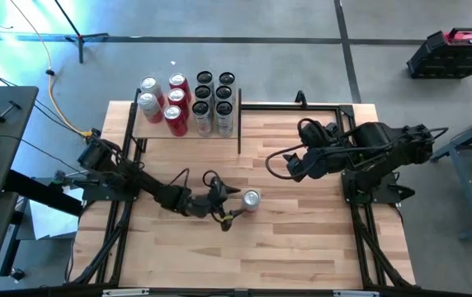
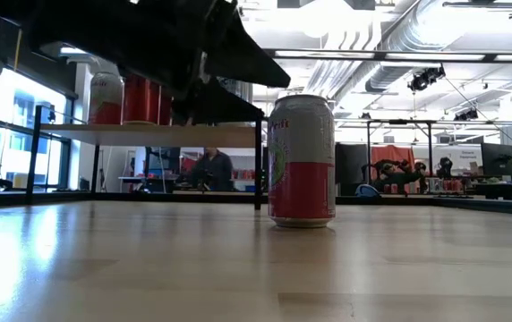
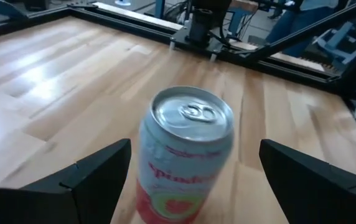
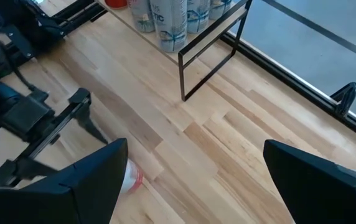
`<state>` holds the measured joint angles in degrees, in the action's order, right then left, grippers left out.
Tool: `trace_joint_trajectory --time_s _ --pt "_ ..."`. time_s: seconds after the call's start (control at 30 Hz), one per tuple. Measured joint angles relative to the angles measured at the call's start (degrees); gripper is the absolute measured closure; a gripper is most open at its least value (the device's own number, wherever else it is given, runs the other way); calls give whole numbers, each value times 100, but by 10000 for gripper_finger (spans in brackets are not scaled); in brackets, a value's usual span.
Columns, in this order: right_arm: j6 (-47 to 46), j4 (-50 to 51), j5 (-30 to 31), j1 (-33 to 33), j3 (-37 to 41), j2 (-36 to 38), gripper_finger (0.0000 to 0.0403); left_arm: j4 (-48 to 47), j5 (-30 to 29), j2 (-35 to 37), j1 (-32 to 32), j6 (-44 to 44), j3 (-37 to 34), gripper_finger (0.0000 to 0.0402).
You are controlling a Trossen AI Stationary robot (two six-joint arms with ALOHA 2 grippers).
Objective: Place canned beverage on shelf
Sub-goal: Put the pink soda can on the shelf aligned with the other pink soda cans
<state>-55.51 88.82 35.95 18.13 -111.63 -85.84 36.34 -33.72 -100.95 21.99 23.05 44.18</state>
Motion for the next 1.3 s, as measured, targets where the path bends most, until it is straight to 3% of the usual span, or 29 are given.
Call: trace_joint_trajectory --time_s 0.27,0.6,0.97,1.3 --pt "0 2 -156 2 0 0 43 307 169 -1 -271 -758 4 55" --pt "-2 2 -430 31 -2 0 43 1192 101 -725 -325 -1213 197 55" --pt "-109 -9 -440 358 -2 -2 43 1199 -520 -1375 -323 -1093 908 55" --pt "-156 5 -424 487 -2 -2 43 1027 -1186 -1467 -245 -369 992 55"
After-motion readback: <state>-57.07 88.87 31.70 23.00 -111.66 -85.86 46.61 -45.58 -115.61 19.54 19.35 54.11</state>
